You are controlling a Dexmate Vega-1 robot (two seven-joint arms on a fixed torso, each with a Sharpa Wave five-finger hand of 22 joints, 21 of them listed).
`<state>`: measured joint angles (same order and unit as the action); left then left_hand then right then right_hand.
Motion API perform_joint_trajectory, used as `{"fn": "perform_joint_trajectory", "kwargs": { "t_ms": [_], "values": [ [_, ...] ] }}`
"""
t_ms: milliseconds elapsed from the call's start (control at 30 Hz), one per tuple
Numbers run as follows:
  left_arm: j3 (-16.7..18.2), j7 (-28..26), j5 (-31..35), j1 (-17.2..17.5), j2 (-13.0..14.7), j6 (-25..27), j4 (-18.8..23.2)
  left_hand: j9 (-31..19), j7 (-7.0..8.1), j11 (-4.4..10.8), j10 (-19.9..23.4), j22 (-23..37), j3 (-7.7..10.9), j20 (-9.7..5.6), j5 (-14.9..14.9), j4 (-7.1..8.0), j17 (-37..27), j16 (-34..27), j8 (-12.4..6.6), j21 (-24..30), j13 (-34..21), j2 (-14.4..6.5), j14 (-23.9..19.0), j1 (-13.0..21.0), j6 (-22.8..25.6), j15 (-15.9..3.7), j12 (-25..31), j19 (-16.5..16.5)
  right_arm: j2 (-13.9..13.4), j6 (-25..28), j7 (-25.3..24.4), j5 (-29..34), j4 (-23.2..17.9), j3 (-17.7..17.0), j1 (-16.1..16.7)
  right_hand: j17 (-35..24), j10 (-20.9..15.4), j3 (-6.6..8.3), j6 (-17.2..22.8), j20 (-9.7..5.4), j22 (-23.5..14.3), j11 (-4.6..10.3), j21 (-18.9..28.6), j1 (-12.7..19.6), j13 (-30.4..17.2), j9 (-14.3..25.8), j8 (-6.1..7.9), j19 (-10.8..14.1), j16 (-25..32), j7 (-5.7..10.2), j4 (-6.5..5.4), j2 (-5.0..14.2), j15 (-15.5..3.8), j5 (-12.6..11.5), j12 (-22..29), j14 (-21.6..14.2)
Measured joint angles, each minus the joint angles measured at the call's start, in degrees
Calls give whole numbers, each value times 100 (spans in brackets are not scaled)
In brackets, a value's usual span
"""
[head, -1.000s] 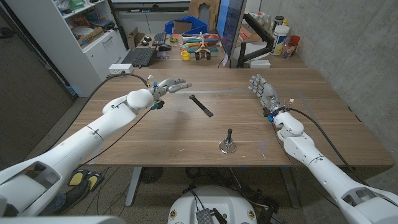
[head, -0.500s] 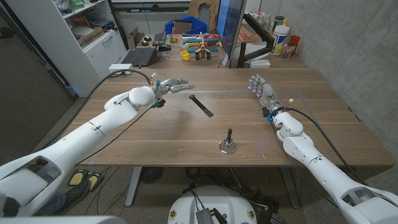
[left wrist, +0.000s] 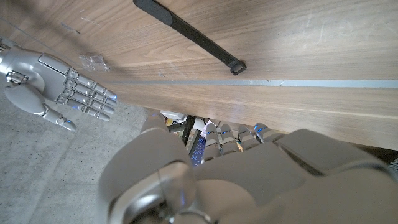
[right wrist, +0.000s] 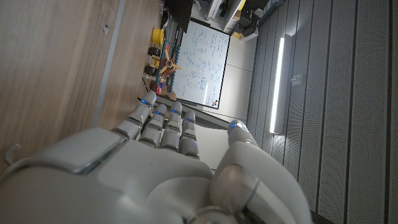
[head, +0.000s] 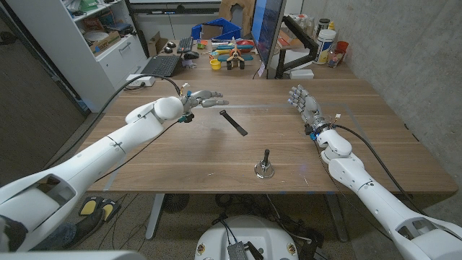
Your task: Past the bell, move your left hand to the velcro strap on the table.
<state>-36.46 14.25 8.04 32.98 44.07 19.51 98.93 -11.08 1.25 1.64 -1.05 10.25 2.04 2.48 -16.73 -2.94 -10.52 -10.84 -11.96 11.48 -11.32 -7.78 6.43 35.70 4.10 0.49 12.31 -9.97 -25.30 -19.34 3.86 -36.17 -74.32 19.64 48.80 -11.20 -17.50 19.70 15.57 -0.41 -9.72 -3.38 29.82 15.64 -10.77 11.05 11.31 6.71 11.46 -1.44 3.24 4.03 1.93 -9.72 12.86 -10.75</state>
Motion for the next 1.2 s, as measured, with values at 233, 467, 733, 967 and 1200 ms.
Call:
{"fn": "perform_joint_trajectory", "kwargs": {
  "t_ms": [233, 467, 733, 967, 1200],
  "values": [
    [-76, 127, 190, -71, -24, 52, 22, 0, 31, 52, -12, 0, 24, 12, 0, -24, 0, 0, 0, 0, 0, 8, -23, 28, 31, -22, 0, 12, 6, 1, 3, 1, 7, 0, -4, 0, 0, 0, 0, 0, -30, 0, 0, 0, 0, 0, 0, 0, 0, 0, 0, 0, 22, 0, 0, -22],
    [-175, 256, 395, -162, -36, 108, 59, 1, 31, 52, -12, 0, 48, 12, 0, -47, 0, 0, 0, 0, 0, 1, -23, 60, 31, -22, 0, 12, 9, 1, 12, 1, 17, 1, -17, 0, 0, 0, -1, 21, -29, 0, -38, 0, 0, 0, 0, 21, 0, 0, 0, 0, 21, 0, 0, -21],
    [-284, 425, 666, -261, -81, 161, 79, 1, 30, 52, -12, 0, 48, 11, 0, -47, 0, 0, 0, 0, 0, 1, -23, 105, 31, -21, 0, 12, 12, 1, 27, -2, 28, 0, -32, -1, 0, 0, -1, 19, -29, 0, -59, 0, 0, 0, 0, 22, 0, 0, -1, 0, -10, 0, 0, -53],
    [-356, 537, 836, -328, -144, 175, 76, 1, 30, 51, -12, 0, 48, 14, 0, -94, 0, 0, 0, 0, 0, 0, -22, 151, 31, -21, 0, 10, 17, -3, 47, -16, 55, -5, -55, -1, 0, 0, -1, -12, -29, 0, -59, 0, 0, 0, 0, 53, 0, 0, 0, 0, -11, 0, 0, -53],
    [-456, 648, 1020, -408, -223, 175, 21, 2, 61, 71, 51, 0, 72, 112, 0, -118, 0, 0, 0, 0, 0, 23, -63, 174, 63, -20, 0, 31, 32, -16, 74, -32, 100, -8, -92, -1, -1, 0, -1, -11, -28, -2, -81, 0, 0, 0, 0, 53, 0, 0, -1, 0, -11, 0, 0, -52]
  ]
}}
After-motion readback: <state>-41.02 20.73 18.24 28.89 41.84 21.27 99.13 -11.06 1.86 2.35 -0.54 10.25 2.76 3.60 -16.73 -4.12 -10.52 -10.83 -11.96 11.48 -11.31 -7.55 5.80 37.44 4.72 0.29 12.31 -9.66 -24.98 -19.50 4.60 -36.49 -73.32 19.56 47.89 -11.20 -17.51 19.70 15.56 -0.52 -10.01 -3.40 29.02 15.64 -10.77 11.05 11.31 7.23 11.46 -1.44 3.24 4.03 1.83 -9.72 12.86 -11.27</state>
